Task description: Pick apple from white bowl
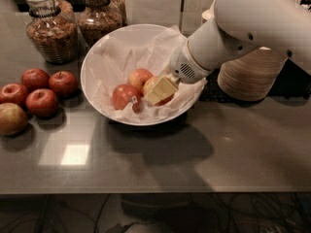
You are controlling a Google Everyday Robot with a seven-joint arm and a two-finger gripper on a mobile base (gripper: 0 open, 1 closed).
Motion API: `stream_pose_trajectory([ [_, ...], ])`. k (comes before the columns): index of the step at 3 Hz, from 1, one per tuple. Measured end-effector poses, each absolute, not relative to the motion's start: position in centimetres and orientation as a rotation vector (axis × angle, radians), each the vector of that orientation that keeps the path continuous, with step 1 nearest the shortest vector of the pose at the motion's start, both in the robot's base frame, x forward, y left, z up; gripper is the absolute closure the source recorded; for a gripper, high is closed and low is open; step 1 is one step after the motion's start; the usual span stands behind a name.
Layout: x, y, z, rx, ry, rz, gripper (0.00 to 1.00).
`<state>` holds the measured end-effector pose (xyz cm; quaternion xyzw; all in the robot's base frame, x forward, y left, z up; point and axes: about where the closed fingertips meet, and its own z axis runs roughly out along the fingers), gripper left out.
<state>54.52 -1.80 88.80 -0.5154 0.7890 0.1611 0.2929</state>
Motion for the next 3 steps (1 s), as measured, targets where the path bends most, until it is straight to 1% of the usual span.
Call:
stream_pose_trajectory([
  [2, 55.6, -2.2, 98.7, -1.417, 1.788, 0.568, 1.0],
  [3, 55.7, -2.0, 99.7, -1.417, 1.764, 0.56, 1.0],
])
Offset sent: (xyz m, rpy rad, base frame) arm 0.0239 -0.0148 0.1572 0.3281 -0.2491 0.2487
